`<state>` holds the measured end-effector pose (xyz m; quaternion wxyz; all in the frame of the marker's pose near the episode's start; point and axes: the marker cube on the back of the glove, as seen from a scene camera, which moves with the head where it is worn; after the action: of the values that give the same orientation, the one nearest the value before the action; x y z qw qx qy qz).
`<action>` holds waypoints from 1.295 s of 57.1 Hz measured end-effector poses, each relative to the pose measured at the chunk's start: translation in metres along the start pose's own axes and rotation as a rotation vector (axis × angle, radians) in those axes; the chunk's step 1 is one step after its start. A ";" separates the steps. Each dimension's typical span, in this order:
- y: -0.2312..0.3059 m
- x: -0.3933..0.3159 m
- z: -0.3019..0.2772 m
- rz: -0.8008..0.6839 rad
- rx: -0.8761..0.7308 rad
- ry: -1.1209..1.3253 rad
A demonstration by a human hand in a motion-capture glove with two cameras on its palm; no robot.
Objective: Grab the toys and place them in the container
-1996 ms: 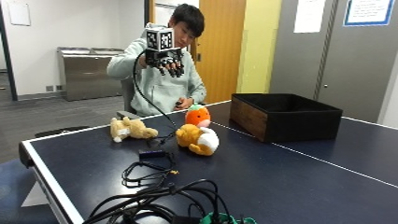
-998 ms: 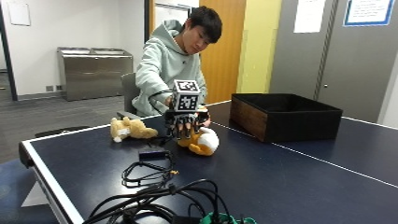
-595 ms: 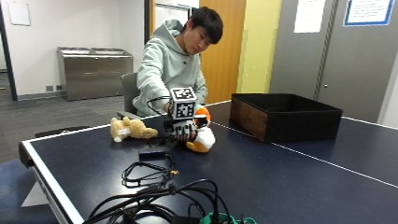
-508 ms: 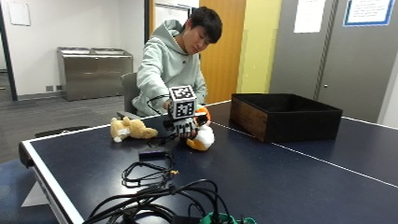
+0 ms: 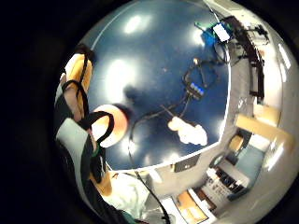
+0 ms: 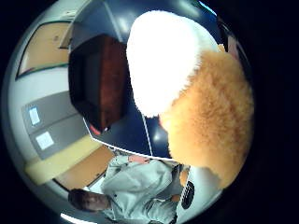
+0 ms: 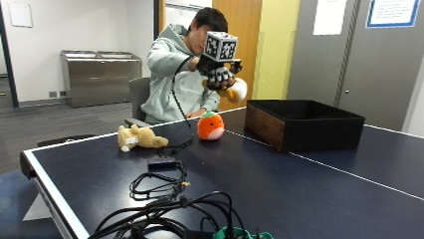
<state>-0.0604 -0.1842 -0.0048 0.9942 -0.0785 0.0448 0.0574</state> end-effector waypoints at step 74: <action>0.040 -0.052 0.032 -0.125 0.099 0.131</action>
<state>-0.1146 -0.1451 0.0256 0.9935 -0.0354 0.1077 -0.0122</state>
